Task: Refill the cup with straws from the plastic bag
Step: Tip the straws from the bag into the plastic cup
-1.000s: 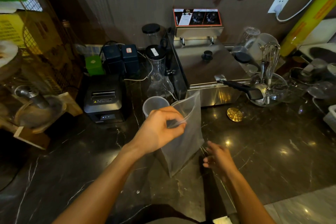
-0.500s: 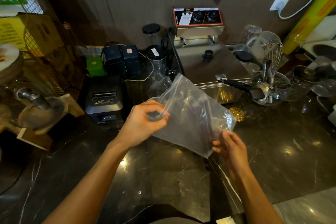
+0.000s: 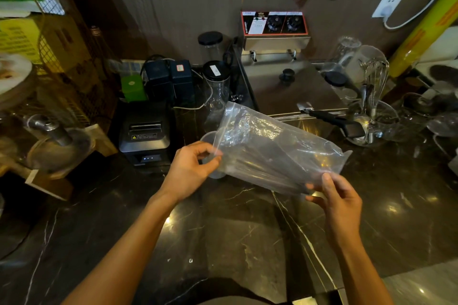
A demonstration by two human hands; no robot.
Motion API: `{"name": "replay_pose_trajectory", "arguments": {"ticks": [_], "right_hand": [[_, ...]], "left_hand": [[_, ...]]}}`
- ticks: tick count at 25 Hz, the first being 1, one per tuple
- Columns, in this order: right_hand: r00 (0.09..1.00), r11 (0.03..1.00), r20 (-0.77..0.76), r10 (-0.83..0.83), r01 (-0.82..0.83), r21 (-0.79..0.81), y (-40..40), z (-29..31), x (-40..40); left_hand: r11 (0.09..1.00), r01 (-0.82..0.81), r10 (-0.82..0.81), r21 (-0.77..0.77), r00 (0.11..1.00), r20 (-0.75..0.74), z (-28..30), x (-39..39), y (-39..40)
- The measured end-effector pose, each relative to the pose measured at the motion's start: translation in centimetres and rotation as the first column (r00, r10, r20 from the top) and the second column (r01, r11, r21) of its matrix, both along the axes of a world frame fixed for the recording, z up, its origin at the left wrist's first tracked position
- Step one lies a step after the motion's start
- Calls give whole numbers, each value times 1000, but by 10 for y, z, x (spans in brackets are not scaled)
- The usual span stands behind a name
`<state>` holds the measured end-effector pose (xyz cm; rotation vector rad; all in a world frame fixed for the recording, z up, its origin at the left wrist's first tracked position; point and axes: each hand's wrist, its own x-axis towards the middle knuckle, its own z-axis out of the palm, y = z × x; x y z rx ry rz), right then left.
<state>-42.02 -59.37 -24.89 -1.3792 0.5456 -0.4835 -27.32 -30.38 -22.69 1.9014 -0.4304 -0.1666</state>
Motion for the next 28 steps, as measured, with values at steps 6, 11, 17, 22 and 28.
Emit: {"name": "replay_pose_trajectory", "arguments": {"ticks": [6, 11, 17, 22, 28], "right_hand": [[998, 998, 65, 10, -5, -68, 3, 13, -4], [994, 987, 107, 26, -9, -157, 8, 35, 5], [992, 926, 107, 71, -26, -376, 9, 56, 22], [988, 883, 121, 94, -27, -469, 11, 80, 47], [995, 829, 62, 74, -27, -559, 20, 105, 86]], "left_hand": [[1000, -29, 29, -11, 999, 40, 5, 5, 4], [990, -139, 137, 18, 988, 70, 4, 12, 8], [980, -197, 196, -22, 980, -39, -2, 18, 10], [971, -220, 213, -93, 974, -82, 6, 30, 4], [957, -265, 240, -114, 951, -197, -11, 35, 1]]}}
